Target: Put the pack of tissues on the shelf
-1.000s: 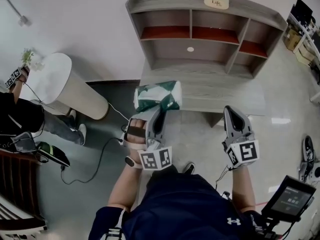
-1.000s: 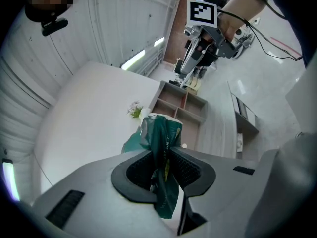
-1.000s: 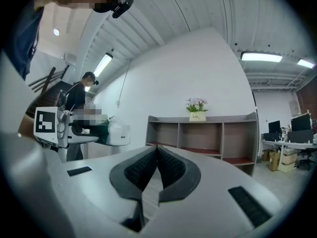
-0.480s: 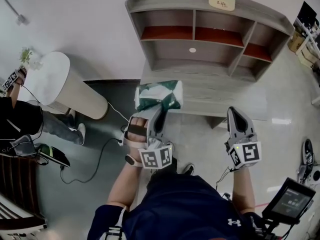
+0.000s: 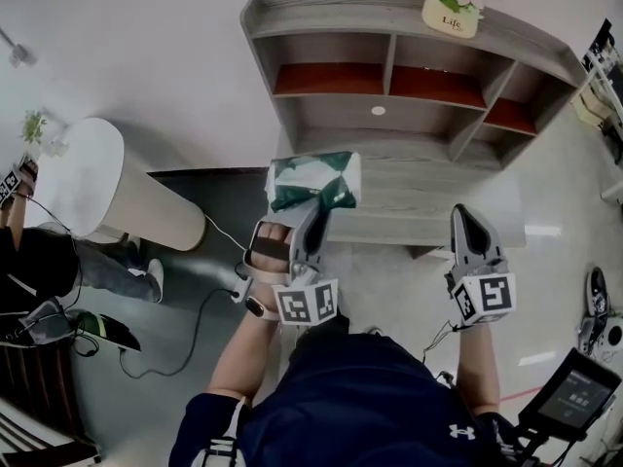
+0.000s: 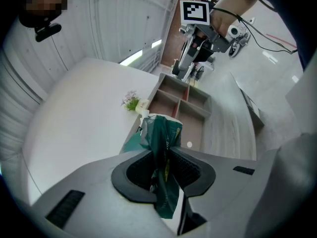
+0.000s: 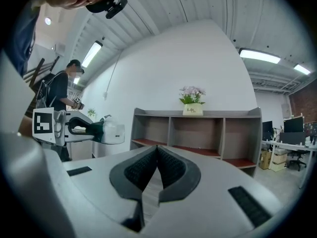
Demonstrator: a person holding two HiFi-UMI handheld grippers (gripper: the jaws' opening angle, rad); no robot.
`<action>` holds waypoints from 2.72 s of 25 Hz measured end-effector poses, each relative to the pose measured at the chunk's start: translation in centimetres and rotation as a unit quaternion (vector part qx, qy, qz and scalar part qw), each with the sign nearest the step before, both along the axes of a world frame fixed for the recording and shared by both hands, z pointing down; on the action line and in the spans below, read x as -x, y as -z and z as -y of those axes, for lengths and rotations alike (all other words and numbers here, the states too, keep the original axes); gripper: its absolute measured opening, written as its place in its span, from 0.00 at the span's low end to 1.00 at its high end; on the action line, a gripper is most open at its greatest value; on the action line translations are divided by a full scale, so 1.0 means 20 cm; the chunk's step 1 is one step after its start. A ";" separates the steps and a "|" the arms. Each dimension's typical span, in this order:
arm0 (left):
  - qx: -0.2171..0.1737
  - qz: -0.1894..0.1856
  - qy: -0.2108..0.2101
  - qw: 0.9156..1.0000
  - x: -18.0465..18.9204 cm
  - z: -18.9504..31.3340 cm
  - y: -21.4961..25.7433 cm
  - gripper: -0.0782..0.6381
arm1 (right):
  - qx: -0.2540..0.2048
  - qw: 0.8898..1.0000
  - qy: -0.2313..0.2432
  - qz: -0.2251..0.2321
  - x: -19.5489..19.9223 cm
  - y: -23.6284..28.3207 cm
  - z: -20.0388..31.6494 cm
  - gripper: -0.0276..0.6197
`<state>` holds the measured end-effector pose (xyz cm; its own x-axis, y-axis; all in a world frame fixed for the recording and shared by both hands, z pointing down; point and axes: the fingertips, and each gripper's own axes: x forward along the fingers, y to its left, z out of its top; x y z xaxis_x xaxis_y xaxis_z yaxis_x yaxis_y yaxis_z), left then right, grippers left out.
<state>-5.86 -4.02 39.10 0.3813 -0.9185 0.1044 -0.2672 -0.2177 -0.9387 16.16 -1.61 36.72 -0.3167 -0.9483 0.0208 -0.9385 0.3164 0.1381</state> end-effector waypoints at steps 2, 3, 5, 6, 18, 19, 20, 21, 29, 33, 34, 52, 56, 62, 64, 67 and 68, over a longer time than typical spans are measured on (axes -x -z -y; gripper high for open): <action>0.000 0.000 -0.007 1.000 0.03 0.08 0.00 0.24 | 0.002 1.000 -0.004 0.000 0.04 0.00 0.08 0.06; 0.000 0.001 -0.011 1.000 0.04 0.11 0.00 0.24 | 0.004 1.000 -0.005 -0.001 0.06 0.00 0.11 0.06; 0.000 0.003 -0.018 1.000 0.07 0.17 0.00 0.24 | 0.007 1.000 -0.006 -0.003 0.11 -0.01 0.16 0.06; 0.000 0.004 -0.021 1.000 0.08 0.20 -0.01 0.24 | 0.008 1.000 -0.006 -0.004 0.14 -0.01 0.19 0.06; -0.005 0.002 -0.066 0.998 0.17 0.44 -0.01 0.24 | 0.018 0.999 -0.028 0.002 0.31 -0.04 0.38 0.06; -0.005 0.002 -0.068 0.998 0.17 0.45 0.00 0.24 | 0.020 0.999 -0.029 0.002 0.32 -0.04 0.39 0.06; -0.004 0.002 -0.070 0.998 0.17 0.46 0.00 0.24 | 0.023 0.999 -0.030 0.004 0.32 -0.05 0.40 0.06; -0.004 0.001 -0.072 0.997 0.16 0.48 0.00 0.24 | 0.026 0.999 -0.031 0.005 0.32 -0.06 0.41 0.06; -0.011 0.003 -0.067 0.998 0.12 0.60 0.00 0.24 | 0.036 0.999 -0.022 0.014 0.31 -0.10 0.53 0.06; -0.017 0.011 -0.066 0.998 0.04 0.71 0.00 0.24 | 0.038 0.999 -0.009 0.026 0.27 -0.11 0.64 0.06; -0.017 0.014 -0.064 0.998 0.00 0.76 -0.01 0.24 | 0.039 0.999 -0.005 0.029 0.24 -0.12 0.69 0.06; -0.050 0.032 -0.038 0.998 -0.15 1.26 0.04 0.24 | 0.035 0.999 0.025 0.029 0.17 -0.05 0.96 0.06; -0.045 0.035 -0.029 0.998 -0.20 1.39 0.01 0.24 | 0.042 0.998 0.028 0.031 0.10 -0.08 1.06 0.06; -0.032 0.045 -0.021 0.998 -0.26 1.56 -0.06 0.24 | 0.056 0.997 0.030 0.044 0.01 -0.14 1.18 0.06; -0.026 0.047 -0.018 0.998 -0.26 1.60 -0.09 0.24 | 0.060 0.997 0.031 0.046 0.01 -0.16 1.20 0.06; -0.018 0.049 -0.015 0.999 -0.25 1.64 -0.12 0.24 | 0.064 0.996 0.032 0.047 0.01 -0.17 1.22 0.06; -0.018 0.050 -0.015 0.998 -0.25 1.66 -0.13 0.24 | 0.065 0.996 0.032 0.048 0.01 -0.18 1.23 0.06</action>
